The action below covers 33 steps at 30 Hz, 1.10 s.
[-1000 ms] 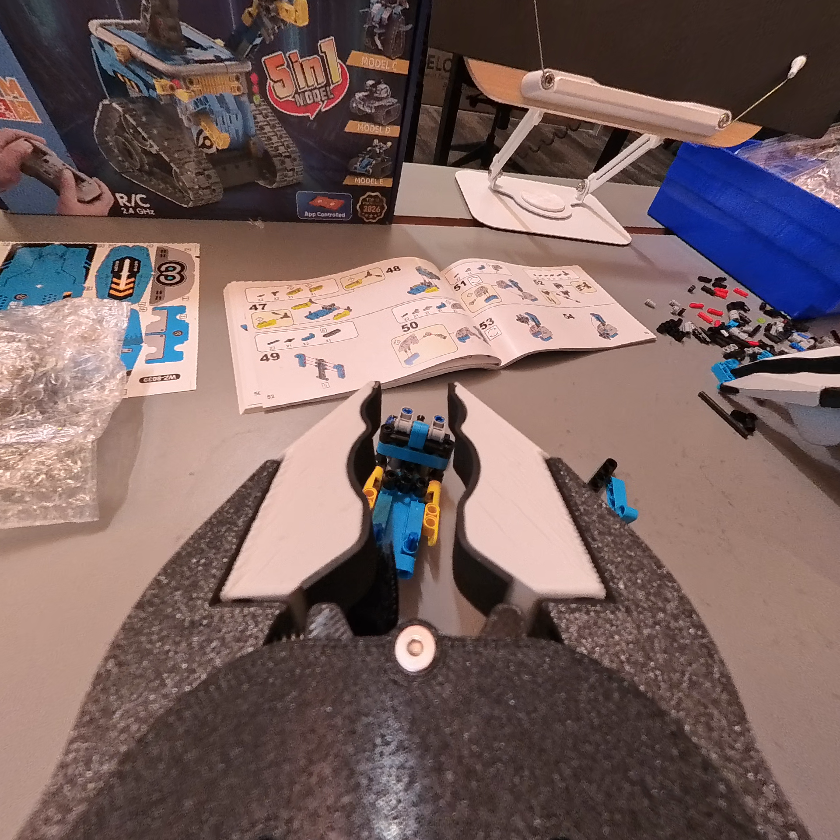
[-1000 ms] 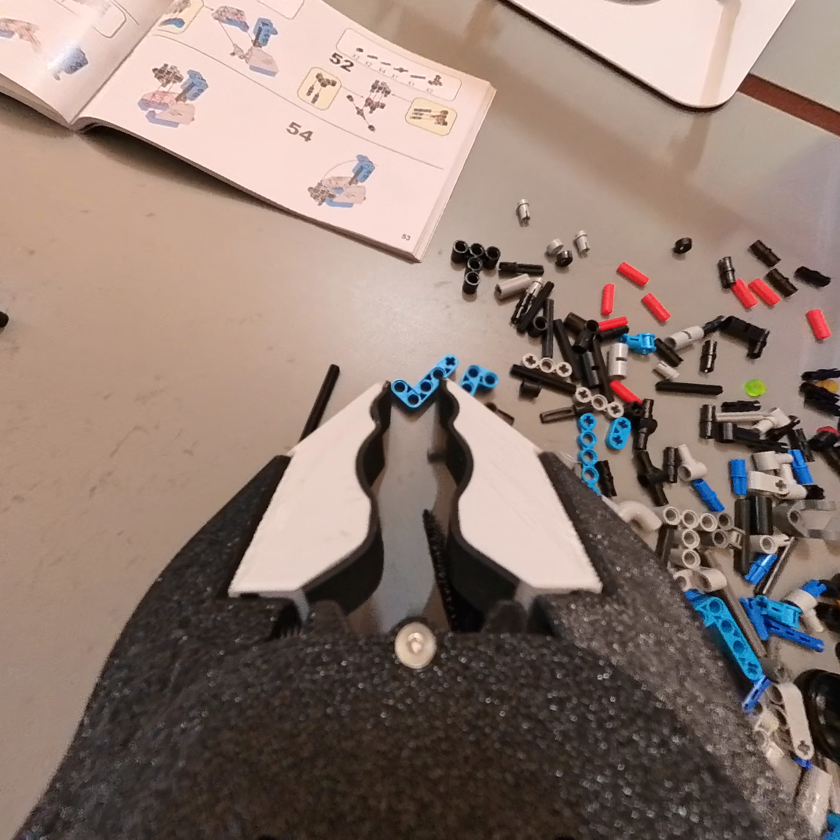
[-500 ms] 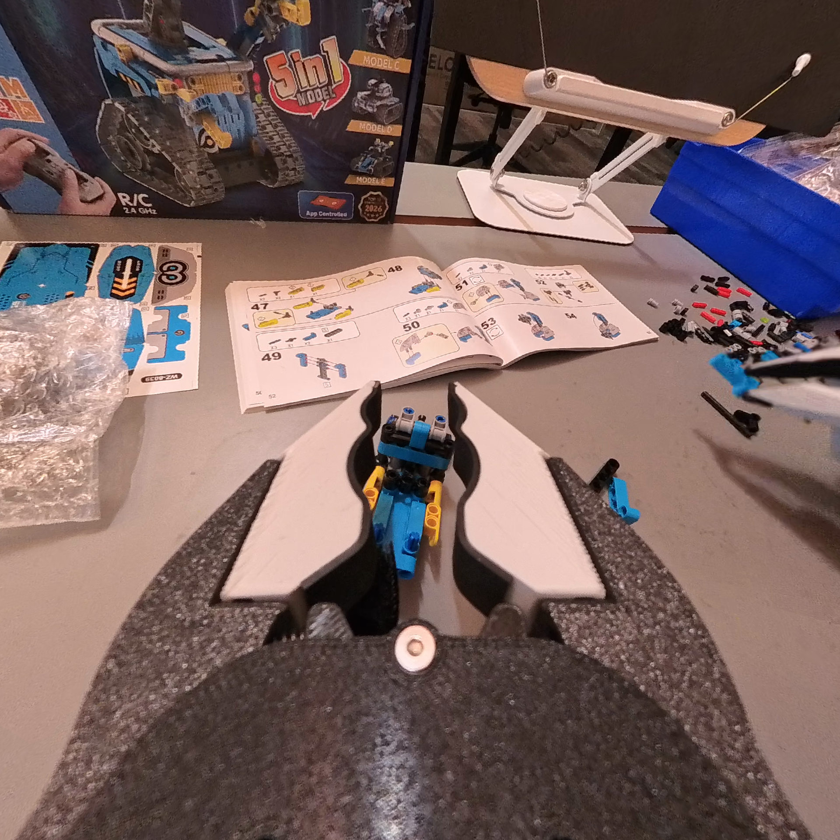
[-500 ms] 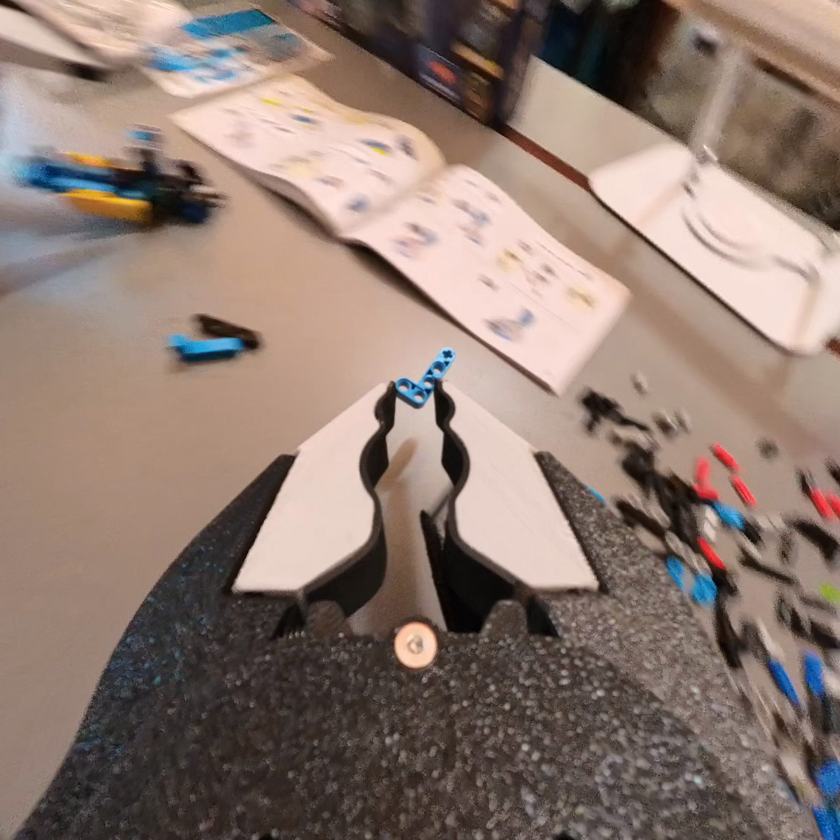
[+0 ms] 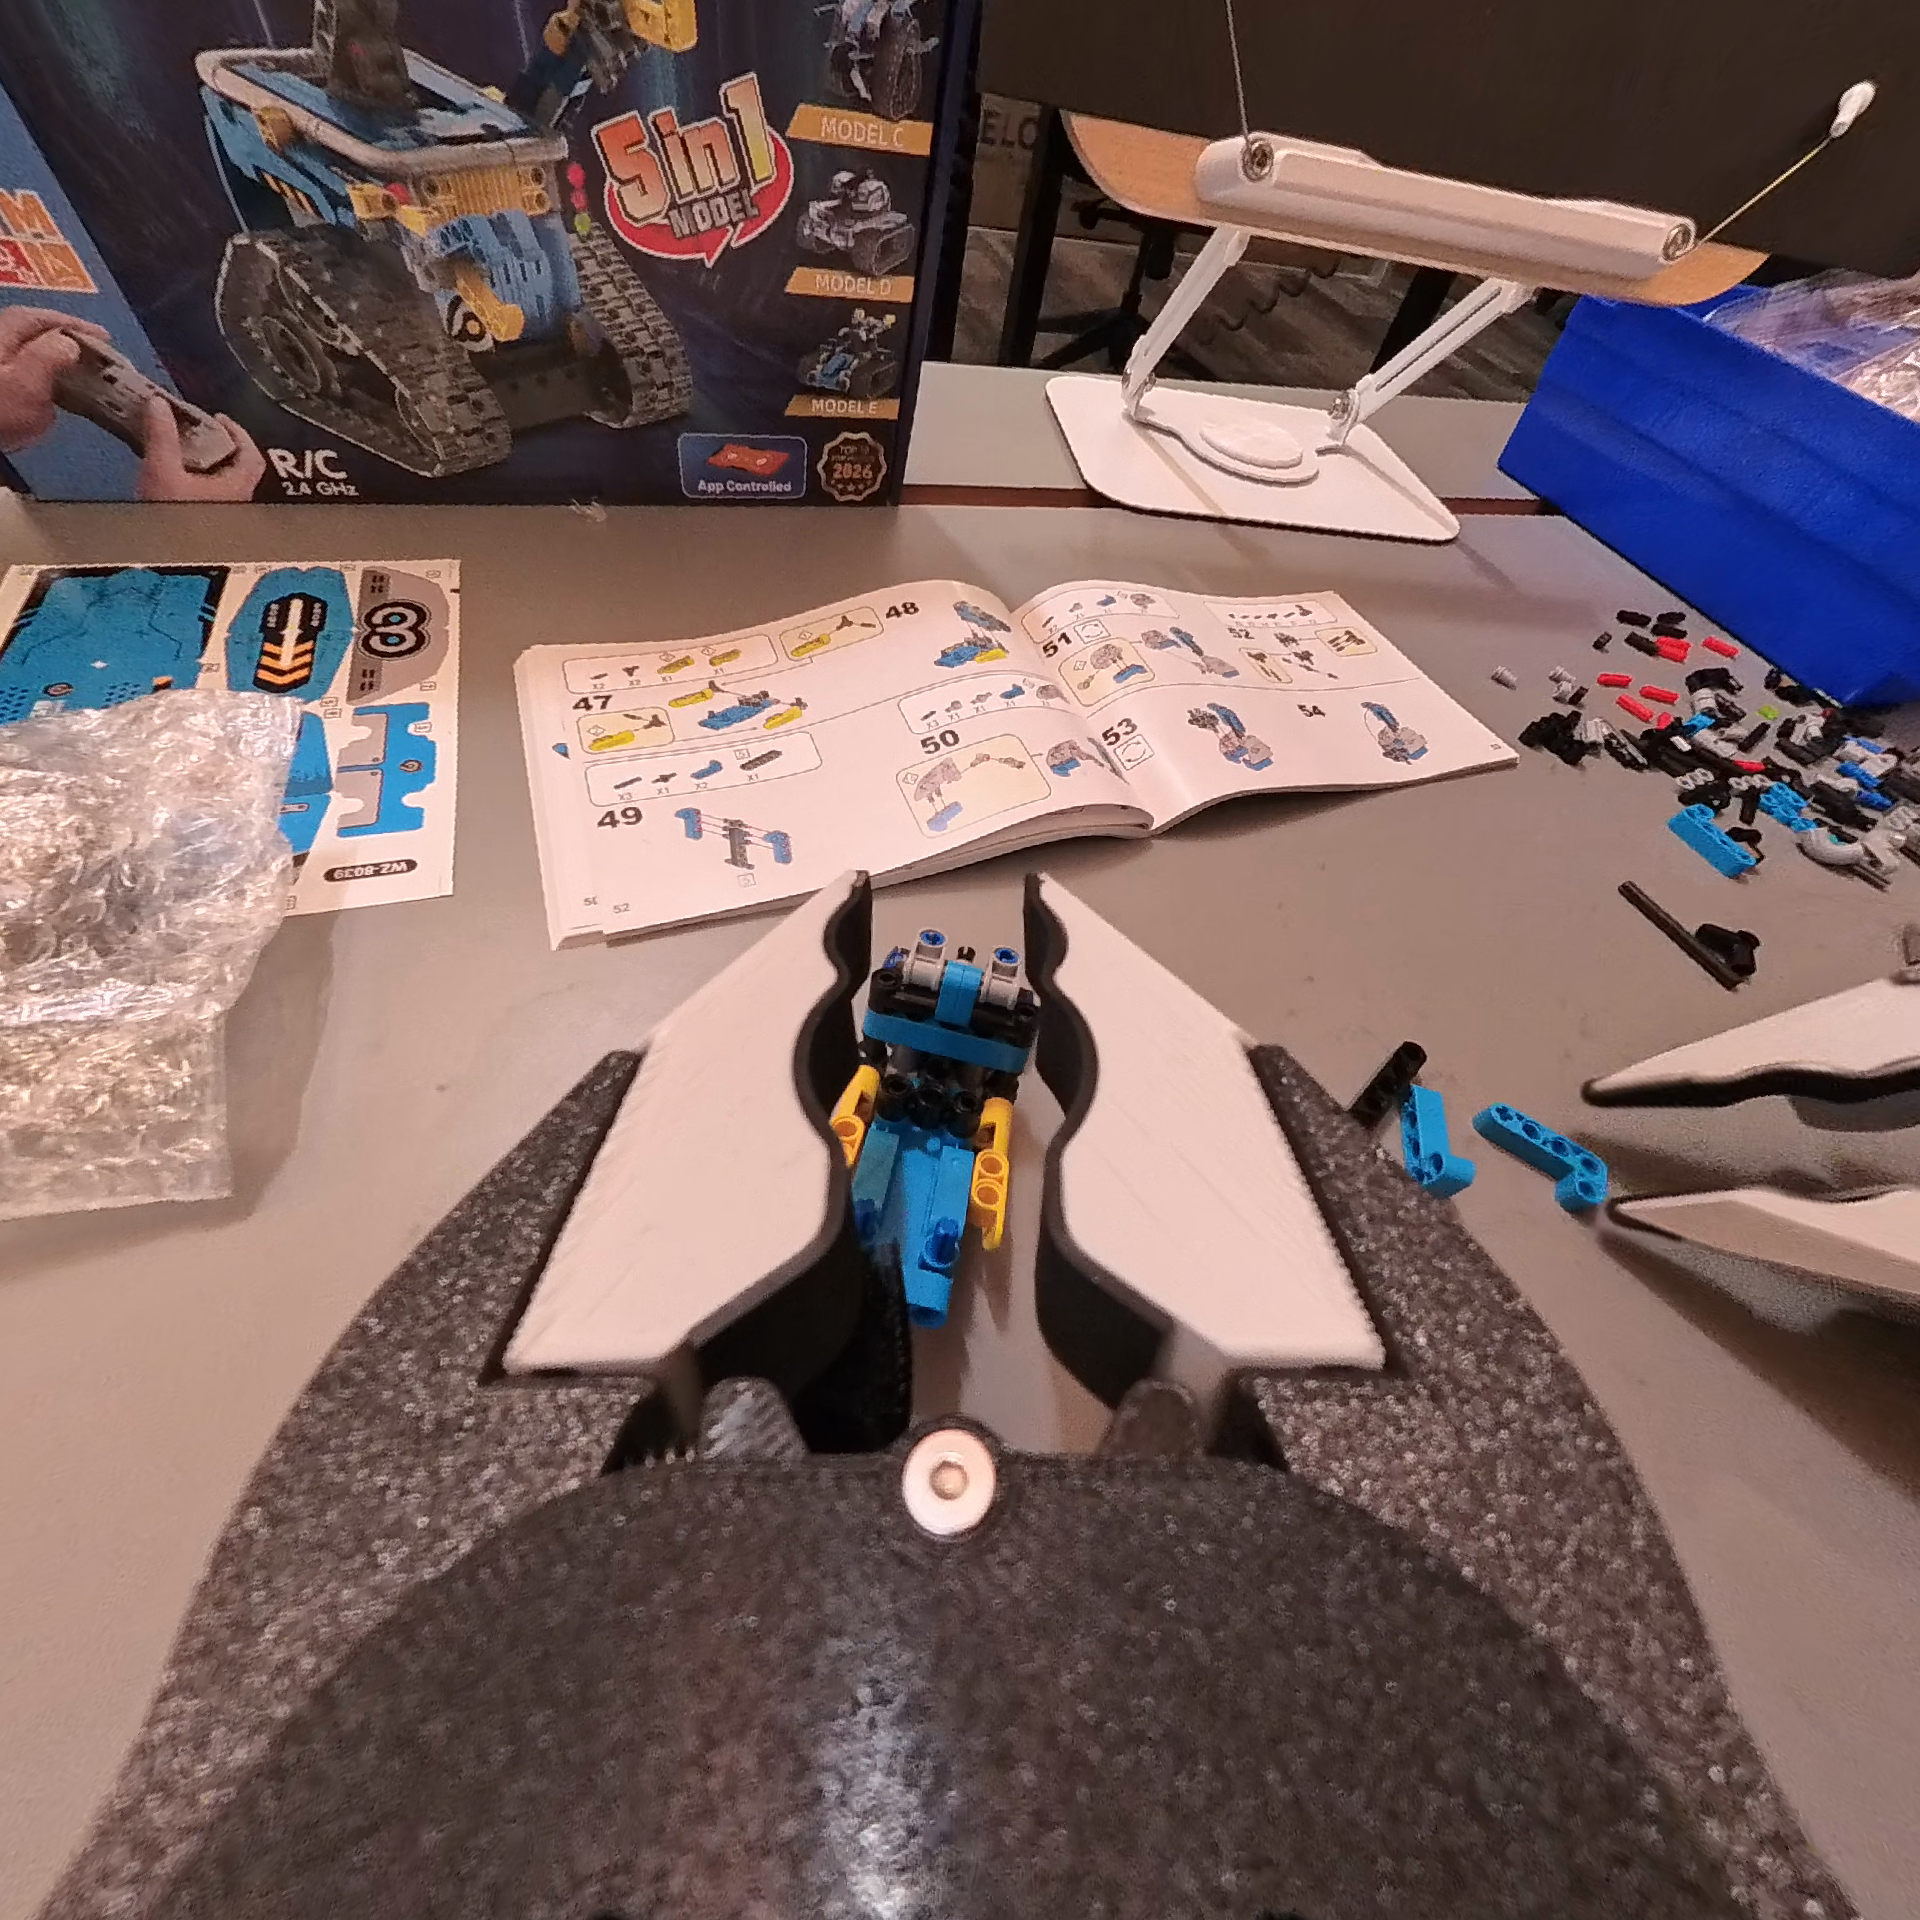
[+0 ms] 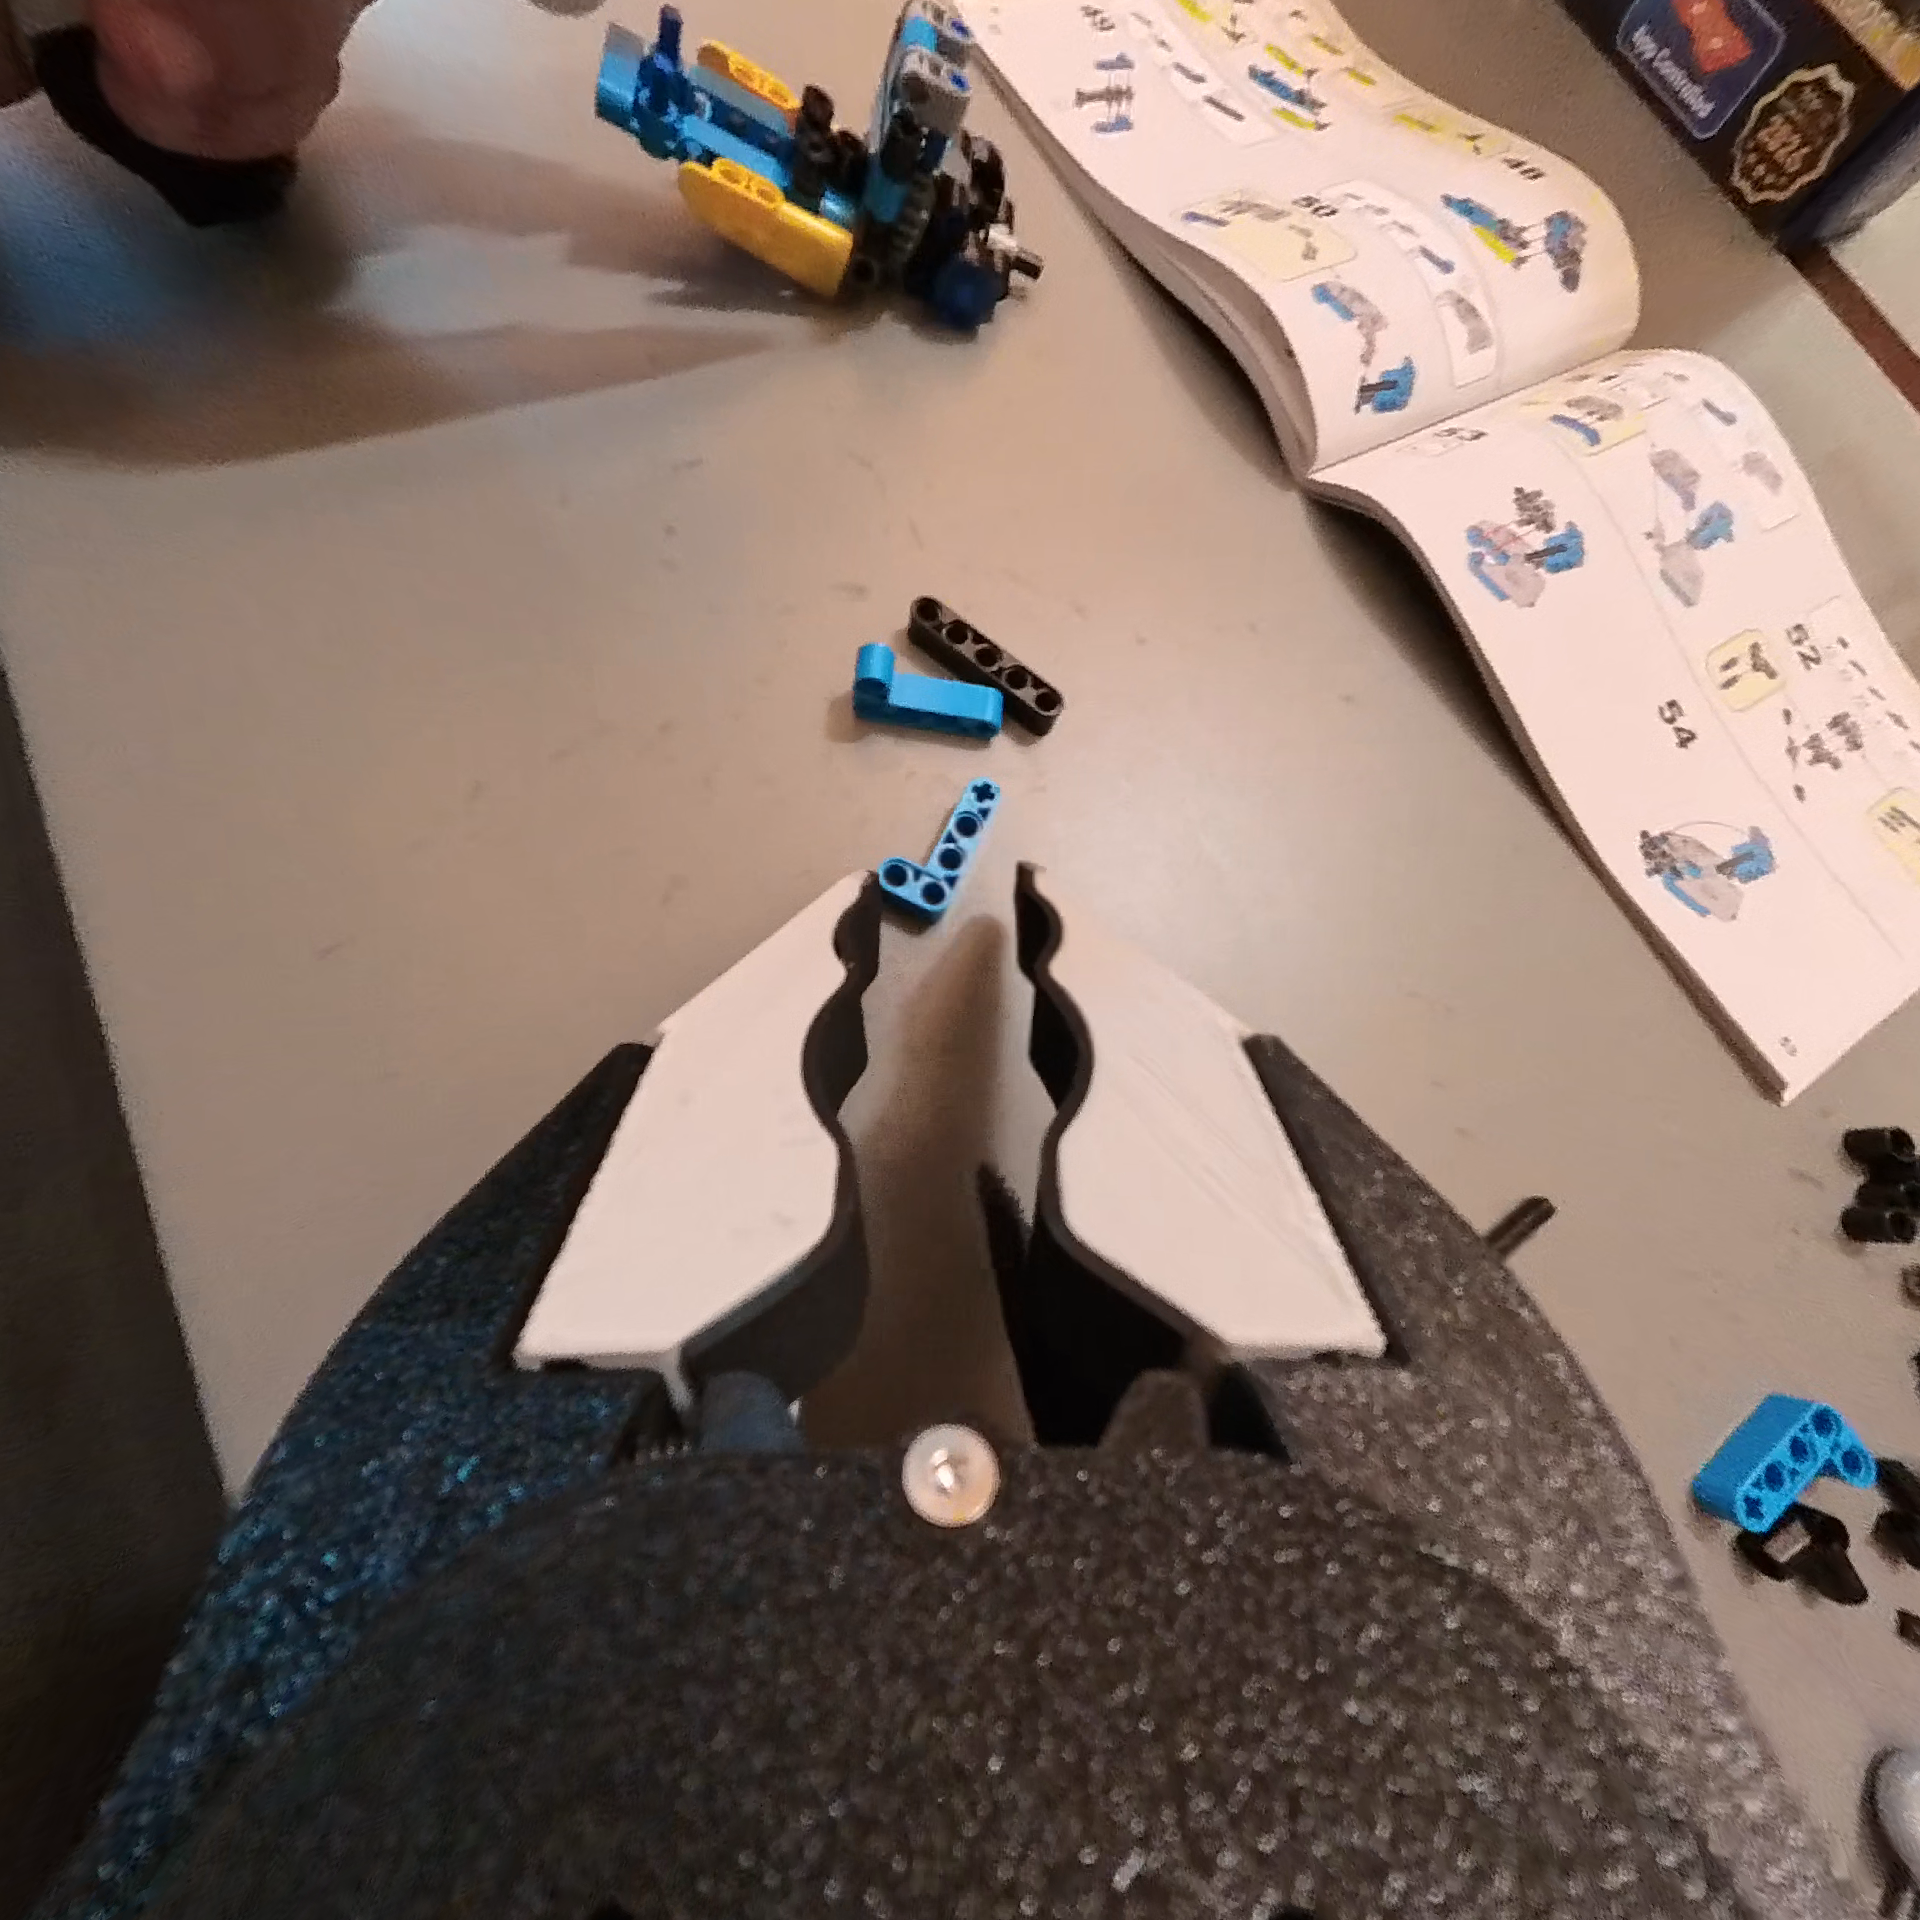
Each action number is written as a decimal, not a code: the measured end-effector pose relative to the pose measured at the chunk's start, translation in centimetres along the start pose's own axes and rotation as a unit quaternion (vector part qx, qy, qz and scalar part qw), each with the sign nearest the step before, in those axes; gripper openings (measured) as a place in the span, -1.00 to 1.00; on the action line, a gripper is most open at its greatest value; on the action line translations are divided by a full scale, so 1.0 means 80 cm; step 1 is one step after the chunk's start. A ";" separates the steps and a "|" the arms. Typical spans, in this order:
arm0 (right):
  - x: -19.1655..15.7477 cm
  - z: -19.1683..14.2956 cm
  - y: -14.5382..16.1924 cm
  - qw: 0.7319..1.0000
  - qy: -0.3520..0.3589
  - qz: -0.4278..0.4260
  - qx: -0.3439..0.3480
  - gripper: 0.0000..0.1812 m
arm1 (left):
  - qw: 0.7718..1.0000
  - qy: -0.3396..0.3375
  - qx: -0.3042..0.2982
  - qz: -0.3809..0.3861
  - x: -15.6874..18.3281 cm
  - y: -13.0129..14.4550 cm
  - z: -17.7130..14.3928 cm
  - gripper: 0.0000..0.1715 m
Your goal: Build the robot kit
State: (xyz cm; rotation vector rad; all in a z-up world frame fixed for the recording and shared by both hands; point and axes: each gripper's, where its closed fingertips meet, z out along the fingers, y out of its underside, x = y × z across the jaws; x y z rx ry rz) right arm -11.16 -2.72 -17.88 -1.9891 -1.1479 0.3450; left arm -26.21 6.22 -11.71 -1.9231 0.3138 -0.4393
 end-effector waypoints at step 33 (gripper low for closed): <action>0.250 -0.158 0.175 0.946 0.208 0.238 -0.072 -0.78 | 1.000 -0.012 -0.006 0.016 -0.002 0.003 0.003 -0.66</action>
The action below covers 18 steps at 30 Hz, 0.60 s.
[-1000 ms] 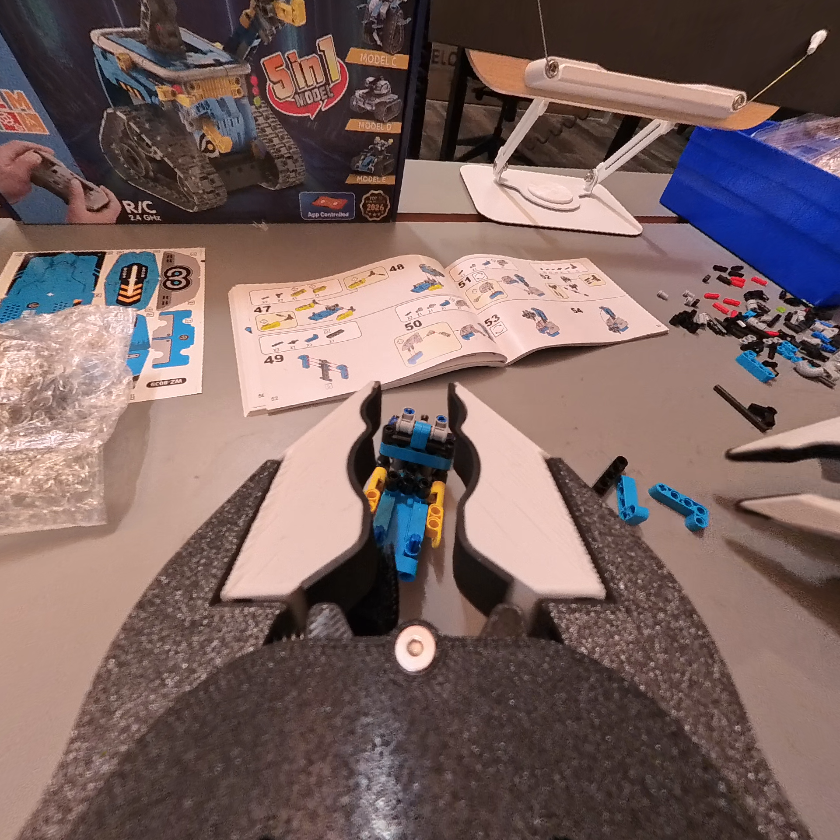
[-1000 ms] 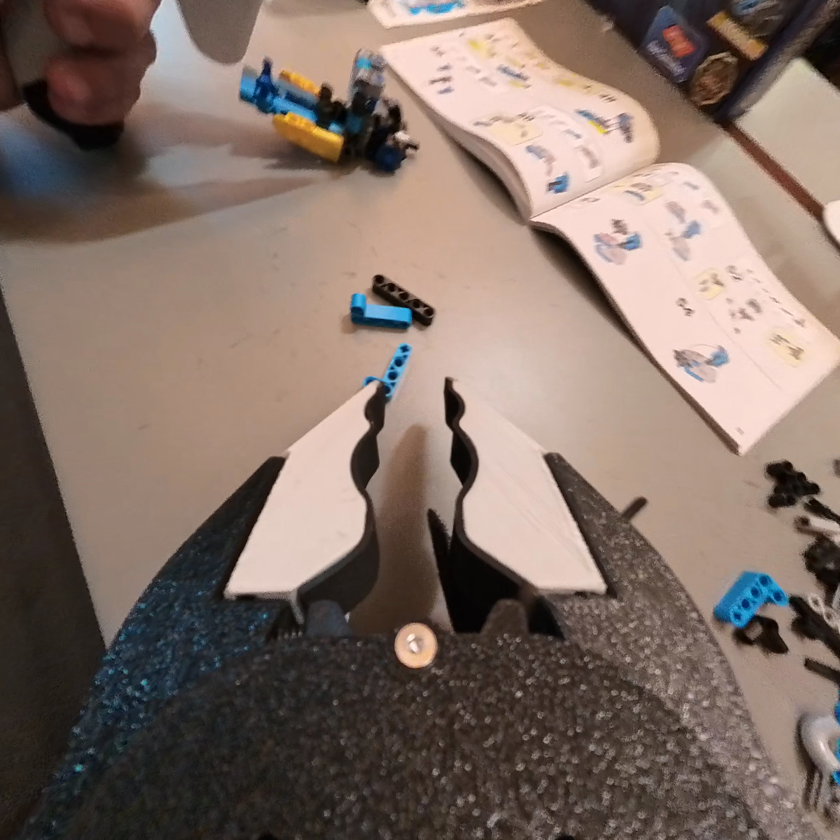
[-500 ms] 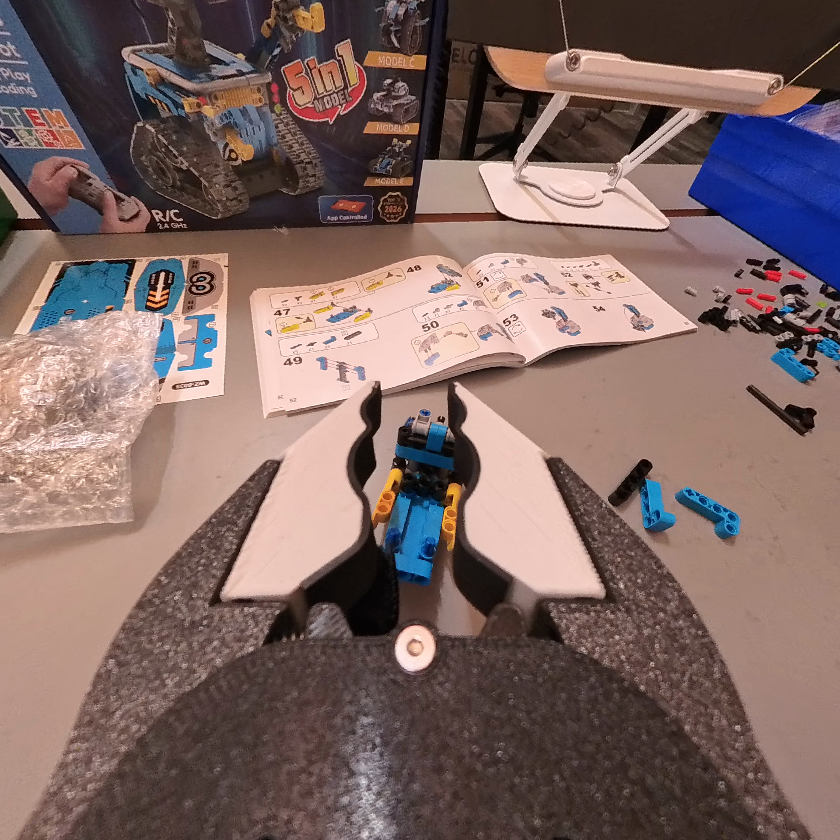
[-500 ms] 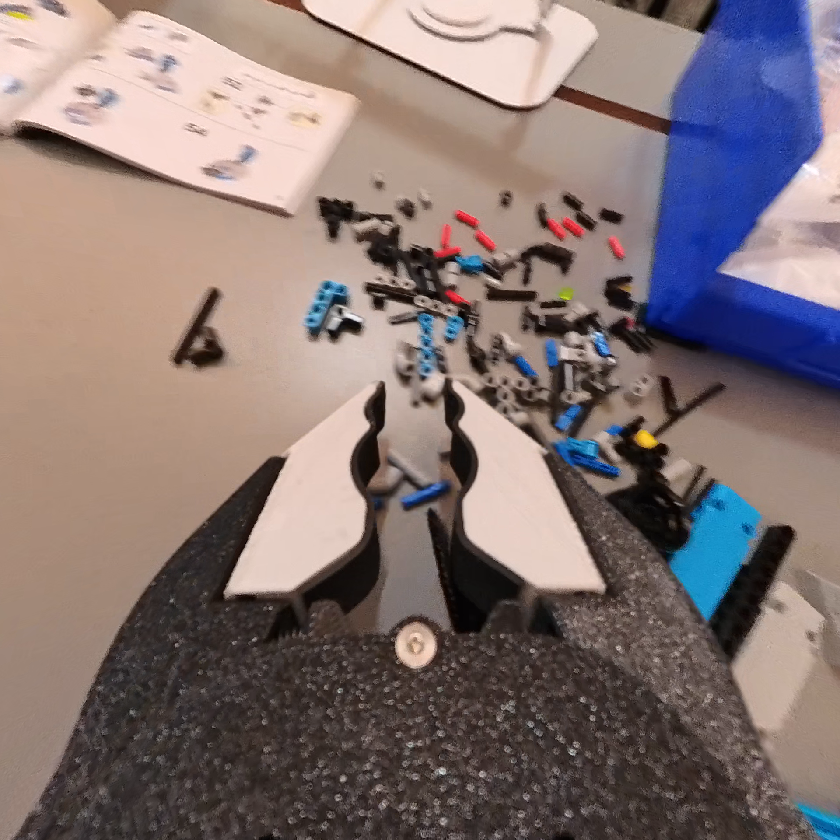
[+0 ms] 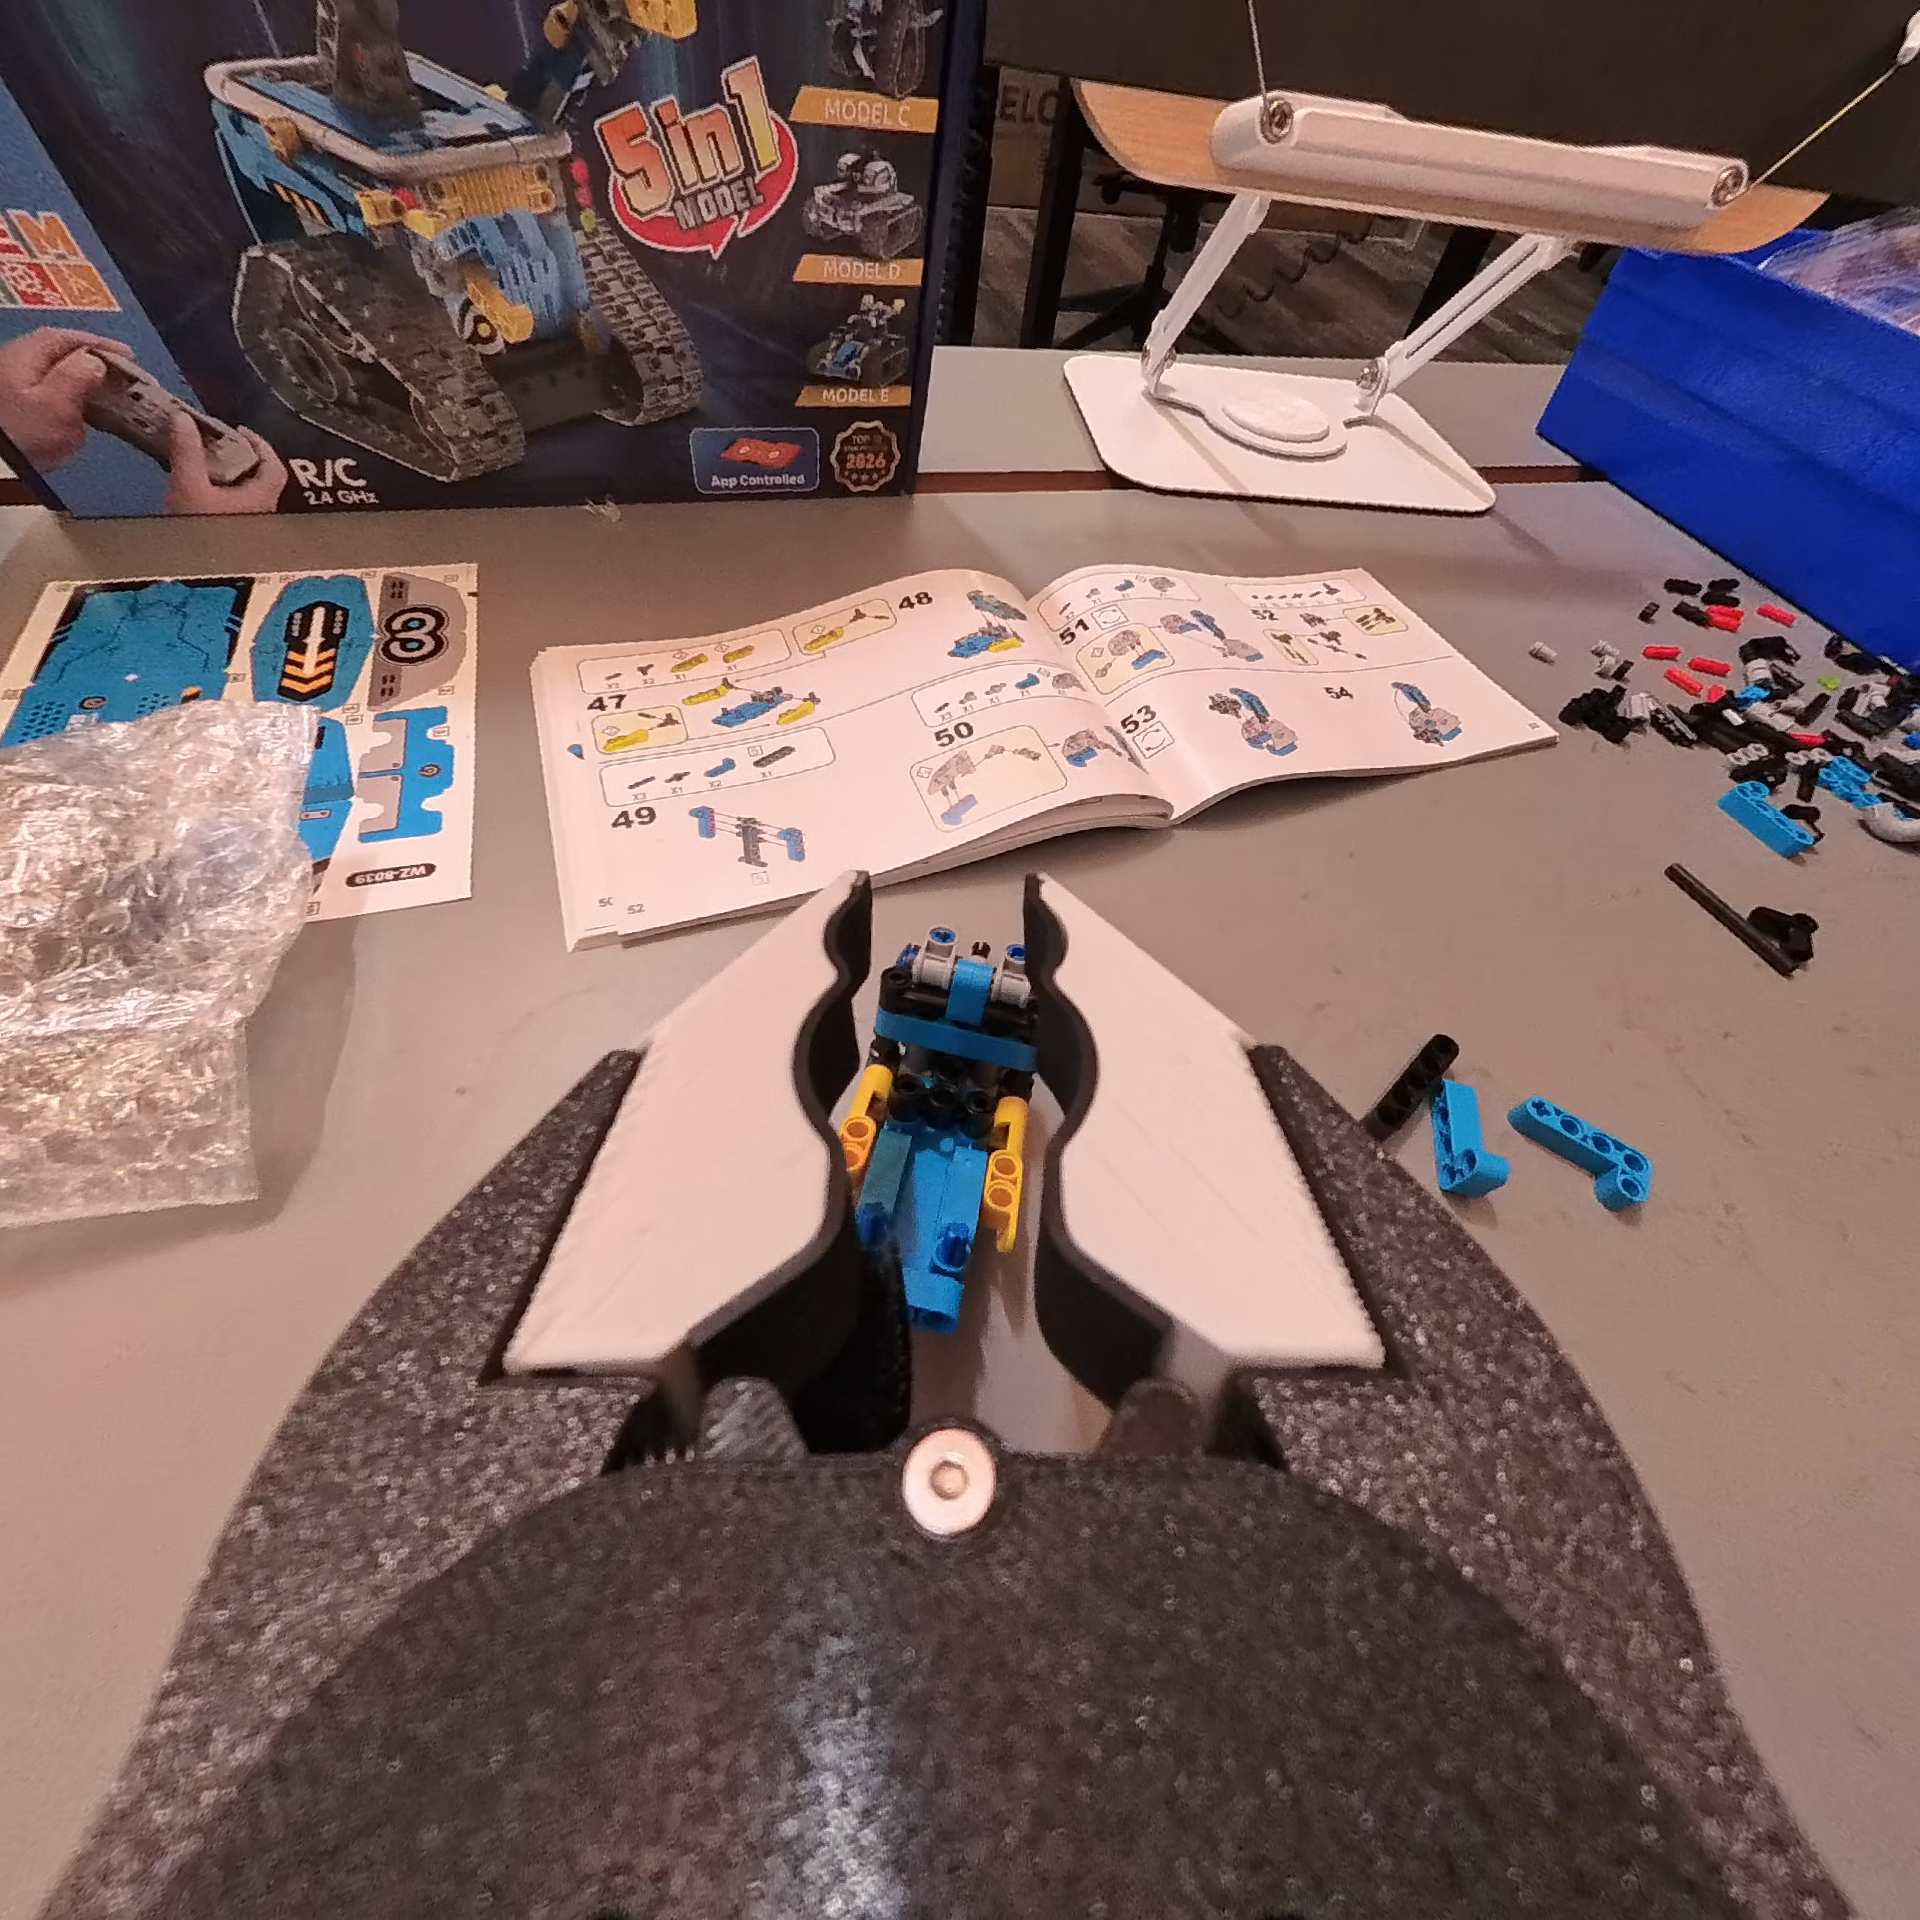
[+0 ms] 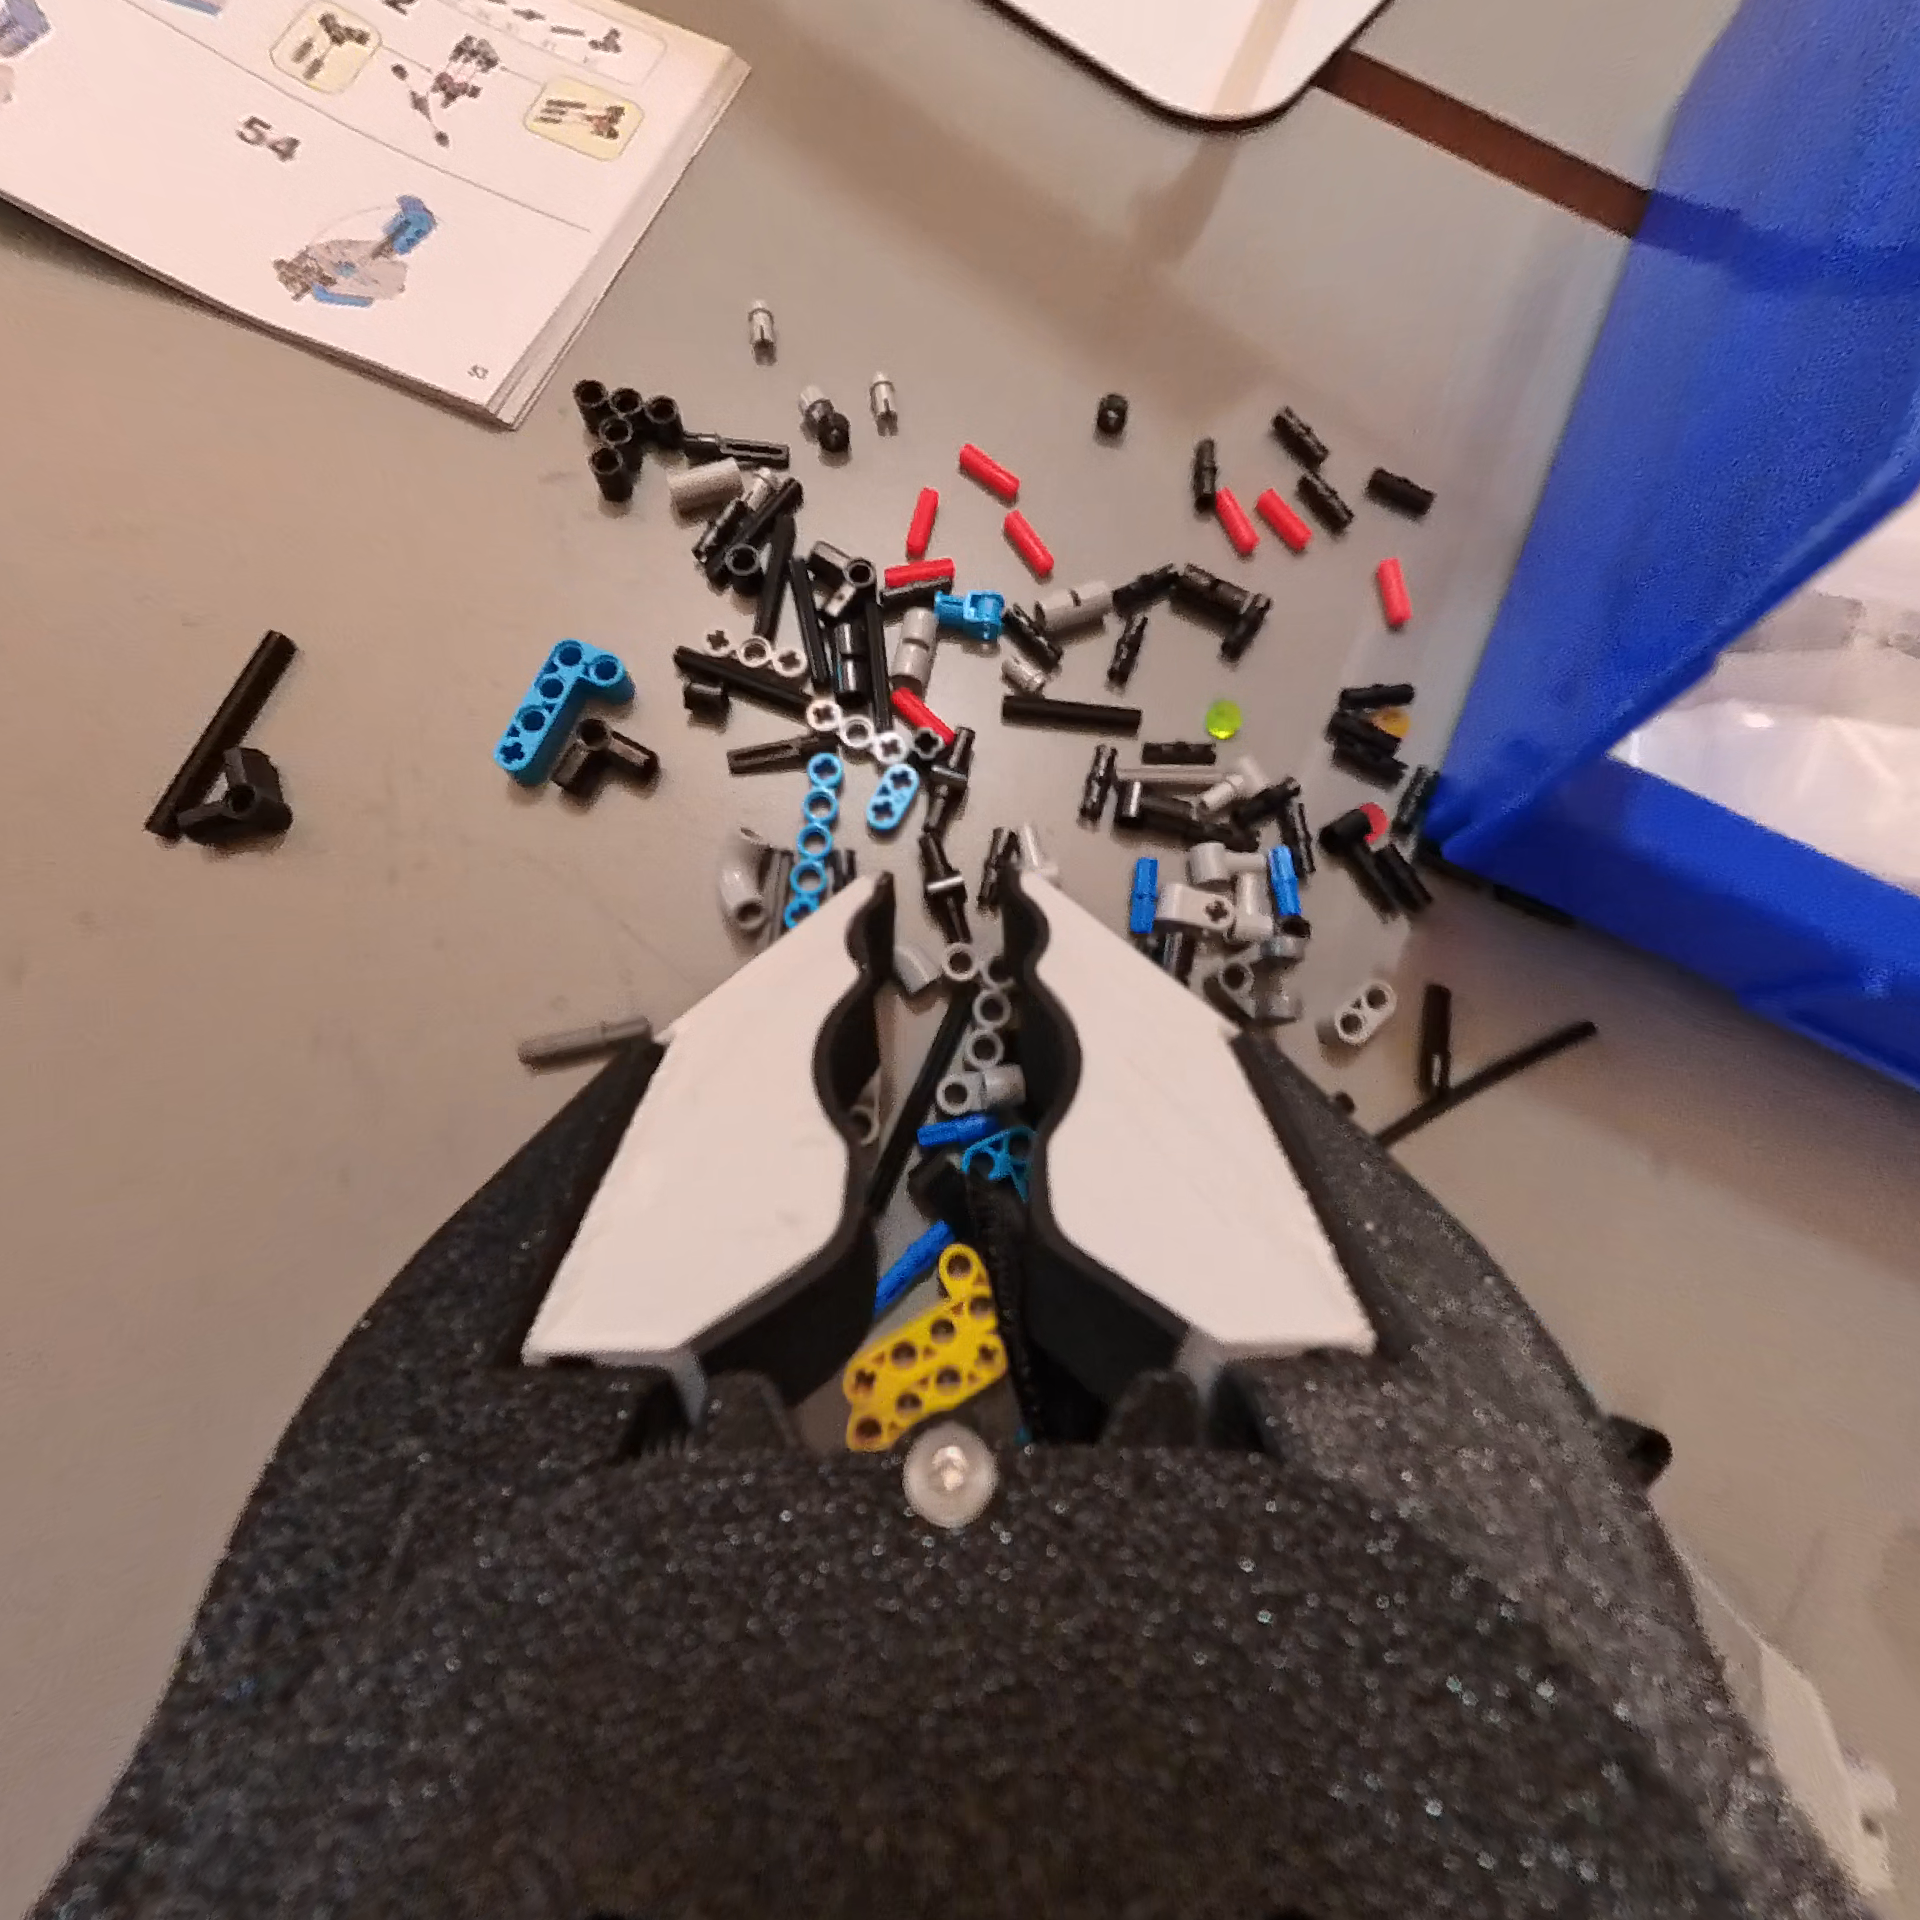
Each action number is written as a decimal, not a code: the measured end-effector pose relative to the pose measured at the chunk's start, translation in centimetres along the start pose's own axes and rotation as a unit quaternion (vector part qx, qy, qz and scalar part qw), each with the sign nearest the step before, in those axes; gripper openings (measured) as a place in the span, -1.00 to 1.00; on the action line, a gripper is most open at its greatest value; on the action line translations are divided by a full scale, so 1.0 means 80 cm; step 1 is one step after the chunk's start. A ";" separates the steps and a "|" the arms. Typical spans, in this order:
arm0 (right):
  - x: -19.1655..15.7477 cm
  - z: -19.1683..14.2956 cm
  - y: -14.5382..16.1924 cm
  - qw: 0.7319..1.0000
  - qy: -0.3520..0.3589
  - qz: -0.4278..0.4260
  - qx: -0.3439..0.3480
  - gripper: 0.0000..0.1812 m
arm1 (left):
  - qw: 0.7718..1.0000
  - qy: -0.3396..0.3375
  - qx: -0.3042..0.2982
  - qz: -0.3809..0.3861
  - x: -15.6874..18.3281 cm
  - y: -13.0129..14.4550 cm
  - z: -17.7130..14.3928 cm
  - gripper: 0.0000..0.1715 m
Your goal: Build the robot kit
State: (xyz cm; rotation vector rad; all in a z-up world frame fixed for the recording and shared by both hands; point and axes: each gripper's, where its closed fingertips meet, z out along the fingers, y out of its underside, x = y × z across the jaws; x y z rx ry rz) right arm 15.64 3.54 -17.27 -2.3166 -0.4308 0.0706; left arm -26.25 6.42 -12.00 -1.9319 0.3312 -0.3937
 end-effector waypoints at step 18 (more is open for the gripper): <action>-0.010 -0.011 -0.016 0.997 0.034 -0.062 -0.010 -0.92 | 1.000 0.007 -0.003 -0.010 0.002 0.001 0.001 -0.66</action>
